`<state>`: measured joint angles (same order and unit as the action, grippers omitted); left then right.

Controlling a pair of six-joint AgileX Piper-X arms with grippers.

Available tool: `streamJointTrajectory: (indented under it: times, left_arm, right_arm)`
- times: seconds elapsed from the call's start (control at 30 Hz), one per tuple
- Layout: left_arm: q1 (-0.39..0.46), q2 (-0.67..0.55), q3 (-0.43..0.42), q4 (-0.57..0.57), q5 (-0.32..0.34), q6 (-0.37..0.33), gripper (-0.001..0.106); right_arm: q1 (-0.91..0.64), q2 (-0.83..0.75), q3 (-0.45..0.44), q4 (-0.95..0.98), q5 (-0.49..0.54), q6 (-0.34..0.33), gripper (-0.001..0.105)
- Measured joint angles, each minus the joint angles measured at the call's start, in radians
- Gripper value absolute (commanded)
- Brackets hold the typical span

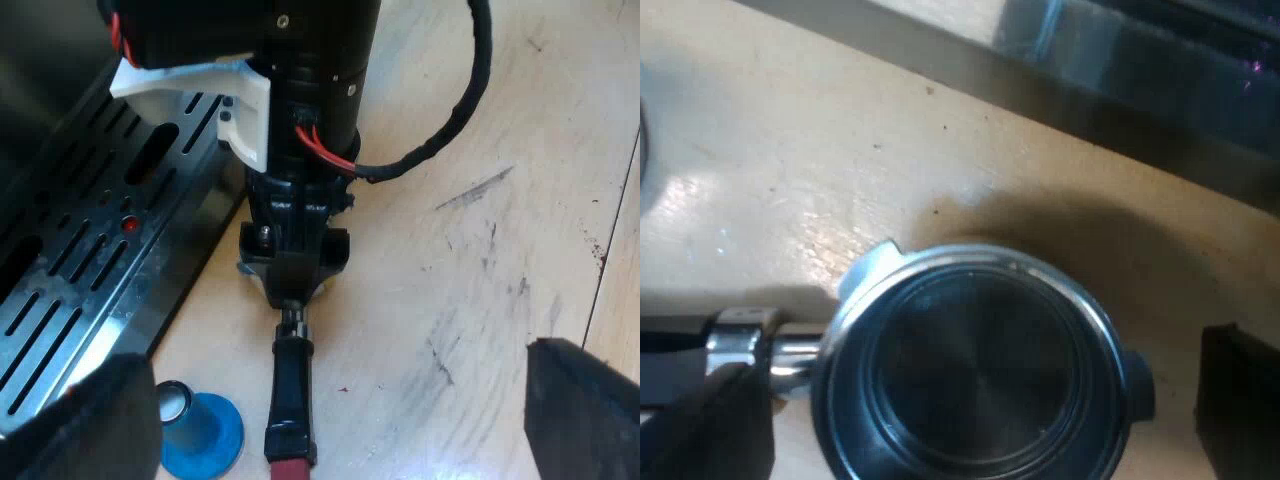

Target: Put the handle in the coffee machine

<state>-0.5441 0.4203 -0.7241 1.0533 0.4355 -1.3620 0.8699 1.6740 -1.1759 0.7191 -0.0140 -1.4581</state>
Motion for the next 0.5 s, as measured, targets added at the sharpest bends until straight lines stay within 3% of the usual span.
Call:
streamJointTrajectory:
  times: [0.5]
  left_arm:
    - [0.000,0.000,0.000,0.000,0.000,0.000,0.075]
  right_arm:
    - [0.000,0.040,0.000,-0.027,-0.041,-0.023,0.086]
